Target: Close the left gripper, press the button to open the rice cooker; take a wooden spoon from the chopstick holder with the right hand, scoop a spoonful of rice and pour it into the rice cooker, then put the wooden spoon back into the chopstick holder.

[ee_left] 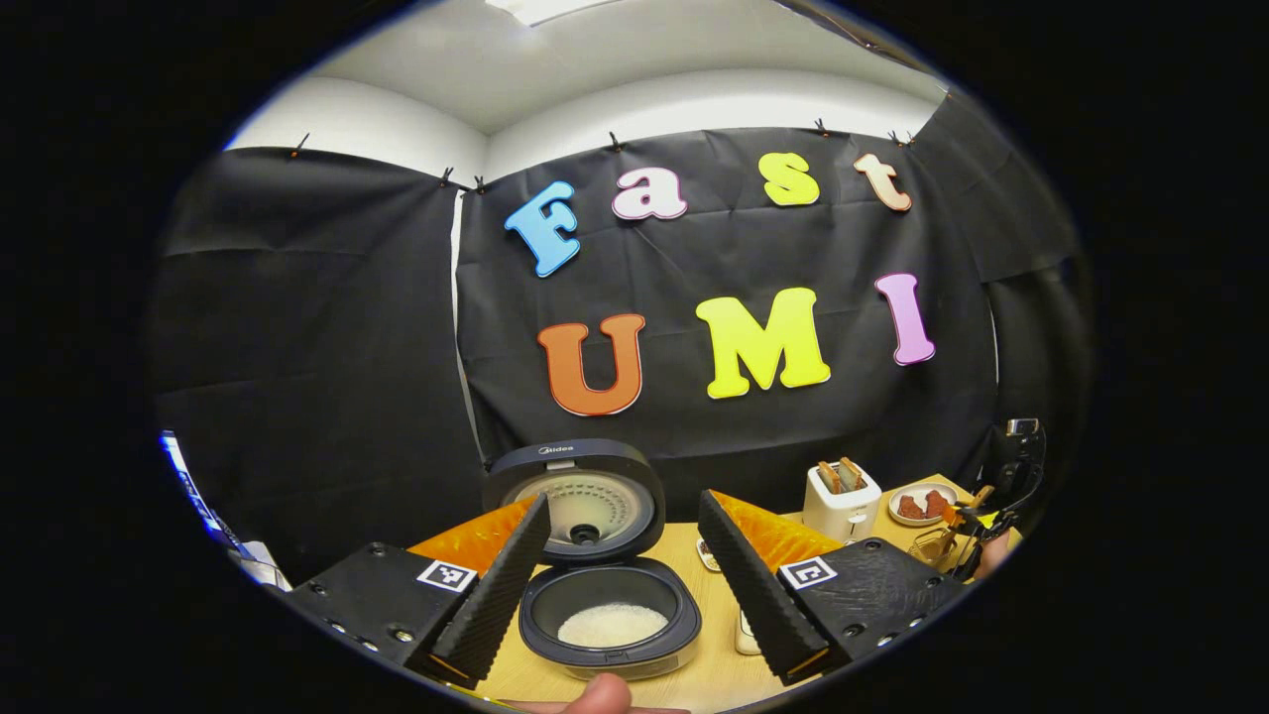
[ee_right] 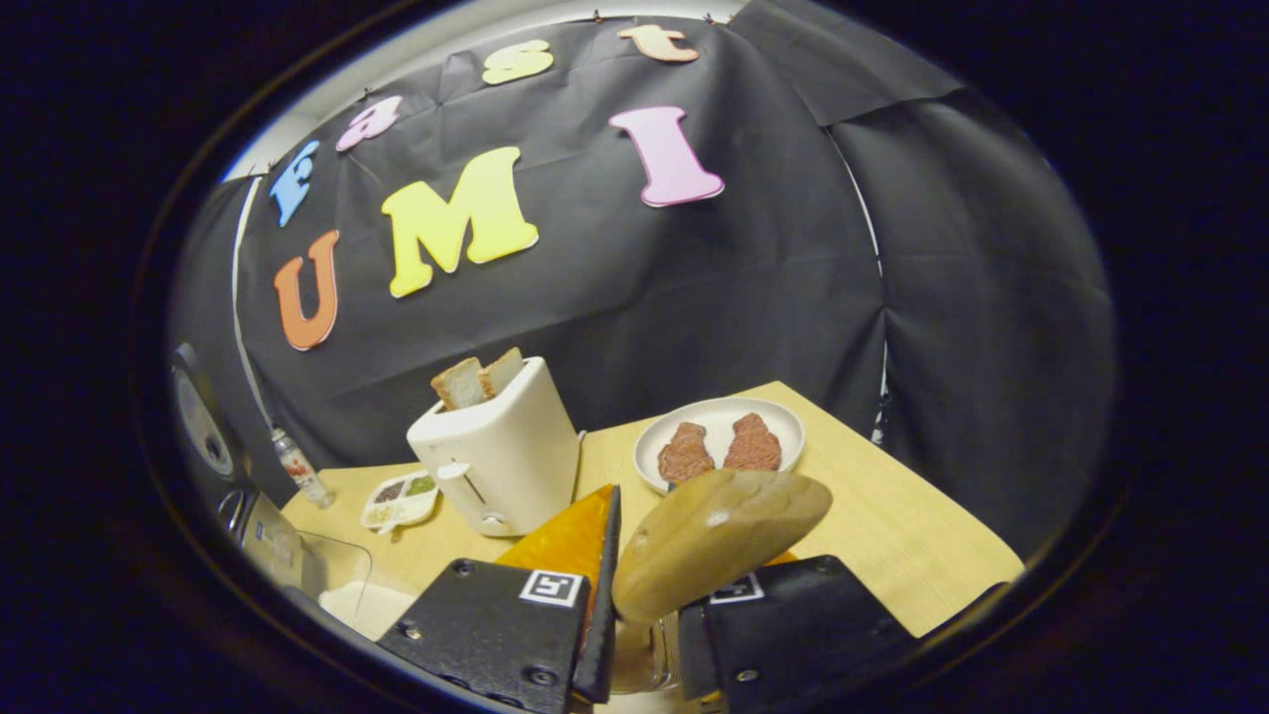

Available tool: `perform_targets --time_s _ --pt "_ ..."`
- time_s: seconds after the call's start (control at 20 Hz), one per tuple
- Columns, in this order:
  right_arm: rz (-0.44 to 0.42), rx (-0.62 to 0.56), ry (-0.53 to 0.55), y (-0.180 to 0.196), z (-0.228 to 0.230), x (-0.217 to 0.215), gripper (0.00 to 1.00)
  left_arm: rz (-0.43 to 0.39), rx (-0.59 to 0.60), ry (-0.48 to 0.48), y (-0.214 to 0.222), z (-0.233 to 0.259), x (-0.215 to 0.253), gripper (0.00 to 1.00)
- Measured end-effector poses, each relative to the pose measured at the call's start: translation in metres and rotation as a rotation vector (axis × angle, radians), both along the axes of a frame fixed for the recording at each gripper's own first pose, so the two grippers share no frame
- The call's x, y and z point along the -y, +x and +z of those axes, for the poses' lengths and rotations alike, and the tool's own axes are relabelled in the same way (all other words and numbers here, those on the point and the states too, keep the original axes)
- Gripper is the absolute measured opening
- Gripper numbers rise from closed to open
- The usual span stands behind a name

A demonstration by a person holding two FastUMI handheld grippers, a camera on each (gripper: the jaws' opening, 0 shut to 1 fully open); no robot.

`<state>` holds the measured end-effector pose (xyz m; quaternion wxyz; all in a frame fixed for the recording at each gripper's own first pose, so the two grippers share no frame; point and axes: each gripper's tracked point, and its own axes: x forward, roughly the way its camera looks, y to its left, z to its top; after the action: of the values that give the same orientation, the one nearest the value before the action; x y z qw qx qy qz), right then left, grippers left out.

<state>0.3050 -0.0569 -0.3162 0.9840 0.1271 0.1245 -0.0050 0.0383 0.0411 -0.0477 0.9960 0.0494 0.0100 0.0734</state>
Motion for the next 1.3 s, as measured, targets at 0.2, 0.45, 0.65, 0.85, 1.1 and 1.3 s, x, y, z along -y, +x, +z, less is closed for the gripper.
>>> perform_targets --time_s 0.2,0.45,0.65,0.85,1.1,1.3 --pt "0.028 0.006 -0.066 -0.003 0.013 -0.012 0.24 0.004 0.005 0.000 -0.003 0.001 -0.004 0.95" --pt "0.035 0.038 -0.136 -0.011 0.048 -0.018 0.24 0.011 0.007 -0.001 -0.009 0.001 -0.013 0.95" --pt "0.039 0.080 -0.191 -0.018 0.094 -0.025 0.24 0.021 0.011 -0.012 -0.014 0.001 -0.024 0.95" --pt "0.052 0.120 -0.268 -0.029 0.145 -0.044 0.24 0.041 -0.002 -0.021 -0.019 -0.004 -0.039 0.95" --pt "0.131 0.149 -0.333 -0.047 0.194 -0.106 0.29 0.073 -0.001 -0.014 -0.027 -0.006 -0.061 0.95" --pt "0.235 0.169 -0.312 -0.059 0.208 -0.179 0.29 0.092 0.007 0.003 -0.035 -0.009 -0.073 0.95"
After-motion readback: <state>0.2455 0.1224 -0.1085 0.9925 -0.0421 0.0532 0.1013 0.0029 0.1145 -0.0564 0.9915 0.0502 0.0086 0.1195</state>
